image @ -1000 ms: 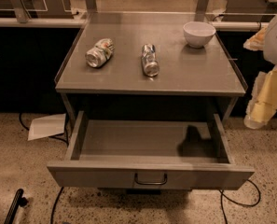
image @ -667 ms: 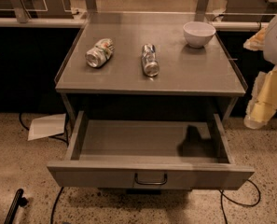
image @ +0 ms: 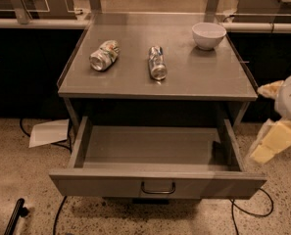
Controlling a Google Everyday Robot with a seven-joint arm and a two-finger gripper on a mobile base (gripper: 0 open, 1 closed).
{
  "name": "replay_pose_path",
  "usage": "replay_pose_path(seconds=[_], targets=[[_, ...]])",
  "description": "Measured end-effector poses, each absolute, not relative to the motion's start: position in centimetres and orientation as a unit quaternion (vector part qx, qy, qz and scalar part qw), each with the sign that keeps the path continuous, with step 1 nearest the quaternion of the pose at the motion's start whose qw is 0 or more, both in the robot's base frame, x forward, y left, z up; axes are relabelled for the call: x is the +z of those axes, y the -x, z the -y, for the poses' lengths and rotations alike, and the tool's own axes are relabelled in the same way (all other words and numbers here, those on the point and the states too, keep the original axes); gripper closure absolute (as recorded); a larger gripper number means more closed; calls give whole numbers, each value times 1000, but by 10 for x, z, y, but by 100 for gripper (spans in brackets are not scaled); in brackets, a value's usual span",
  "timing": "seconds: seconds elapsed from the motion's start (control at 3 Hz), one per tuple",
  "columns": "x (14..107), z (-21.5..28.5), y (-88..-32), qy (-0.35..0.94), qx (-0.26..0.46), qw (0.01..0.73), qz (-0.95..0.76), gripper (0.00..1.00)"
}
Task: Close middle drawer
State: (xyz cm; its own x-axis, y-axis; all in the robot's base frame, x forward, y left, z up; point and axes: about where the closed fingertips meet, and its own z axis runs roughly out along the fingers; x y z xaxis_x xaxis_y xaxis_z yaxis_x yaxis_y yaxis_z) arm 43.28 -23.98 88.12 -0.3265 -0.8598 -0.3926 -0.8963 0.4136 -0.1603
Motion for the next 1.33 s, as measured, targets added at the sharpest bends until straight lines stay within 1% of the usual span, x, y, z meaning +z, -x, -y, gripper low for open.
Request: replay_pose_path(seconds=[0.33,0.67,1.33], targets=[[811,247,-451,493,101,250,-827,0],[804,247,-459,487,105,256,-829,19],[804,247,-458,487,105,256,-829,65]])
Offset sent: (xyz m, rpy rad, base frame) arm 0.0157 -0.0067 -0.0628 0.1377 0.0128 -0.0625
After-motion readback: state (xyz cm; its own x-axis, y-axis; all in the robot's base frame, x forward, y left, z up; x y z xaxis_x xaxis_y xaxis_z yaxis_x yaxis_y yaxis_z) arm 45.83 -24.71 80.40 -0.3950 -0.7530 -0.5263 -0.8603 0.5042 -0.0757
